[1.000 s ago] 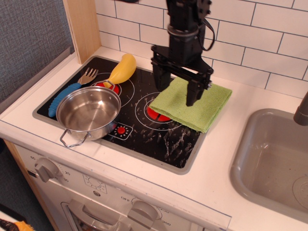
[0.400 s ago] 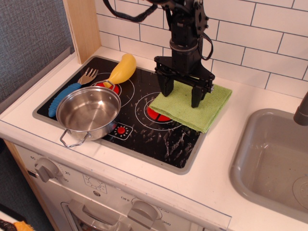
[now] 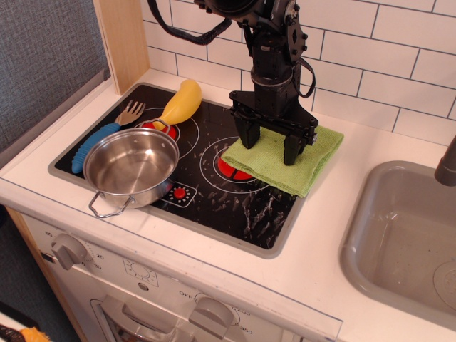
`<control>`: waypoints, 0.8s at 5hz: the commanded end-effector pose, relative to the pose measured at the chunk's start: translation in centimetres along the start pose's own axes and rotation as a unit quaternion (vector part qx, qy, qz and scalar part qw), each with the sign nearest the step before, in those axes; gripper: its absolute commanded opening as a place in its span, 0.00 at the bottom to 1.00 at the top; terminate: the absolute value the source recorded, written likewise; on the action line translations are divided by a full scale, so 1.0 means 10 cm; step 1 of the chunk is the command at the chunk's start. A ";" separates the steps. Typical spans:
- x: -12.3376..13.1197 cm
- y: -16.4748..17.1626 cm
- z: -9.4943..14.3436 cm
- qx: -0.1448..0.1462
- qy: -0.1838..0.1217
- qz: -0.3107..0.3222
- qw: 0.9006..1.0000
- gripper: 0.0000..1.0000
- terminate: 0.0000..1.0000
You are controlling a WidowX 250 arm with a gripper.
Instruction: Put the napkin on the bottom right of the stove.
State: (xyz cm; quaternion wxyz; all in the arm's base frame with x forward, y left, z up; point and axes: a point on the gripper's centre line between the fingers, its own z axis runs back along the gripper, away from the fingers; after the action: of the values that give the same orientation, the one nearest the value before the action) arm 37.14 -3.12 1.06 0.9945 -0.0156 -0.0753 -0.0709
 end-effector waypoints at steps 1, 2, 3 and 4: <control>-0.41 -0.15 0.07 0.009 0.051 -0.009 0.999 1.00 0.00; -0.65 -0.29 0.16 0.009 0.060 -0.020 0.998 1.00 0.00; -0.88 -0.37 0.24 0.014 0.074 -0.017 0.997 1.00 0.00; -1.02 -0.34 0.27 0.018 0.079 -0.007 0.997 1.00 0.00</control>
State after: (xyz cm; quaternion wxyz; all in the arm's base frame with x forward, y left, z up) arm 25.73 -5.14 1.01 0.9967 0.0074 0.0230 -0.0770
